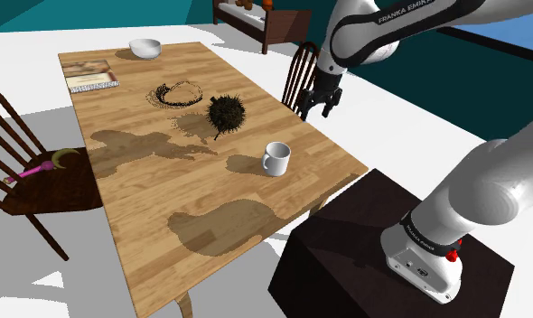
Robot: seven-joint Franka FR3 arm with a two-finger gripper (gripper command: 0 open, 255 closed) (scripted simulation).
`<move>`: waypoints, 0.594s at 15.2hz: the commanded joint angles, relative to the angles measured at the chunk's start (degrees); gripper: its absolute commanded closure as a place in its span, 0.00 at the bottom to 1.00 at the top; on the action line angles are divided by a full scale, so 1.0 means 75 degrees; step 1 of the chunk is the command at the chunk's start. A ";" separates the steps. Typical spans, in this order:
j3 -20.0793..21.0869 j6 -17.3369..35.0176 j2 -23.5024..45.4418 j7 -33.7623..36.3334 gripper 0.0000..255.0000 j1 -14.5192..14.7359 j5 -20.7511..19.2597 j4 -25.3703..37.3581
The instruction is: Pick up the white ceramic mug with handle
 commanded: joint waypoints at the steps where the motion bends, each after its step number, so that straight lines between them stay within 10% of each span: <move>1: 0.0026 0.0344 0.0552 0.0039 0.00 0.0023 0.0028 0.0093; 9: 0.0133 0.1495 0.3004 0.0219 0.00 0.0131 0.0130 0.0908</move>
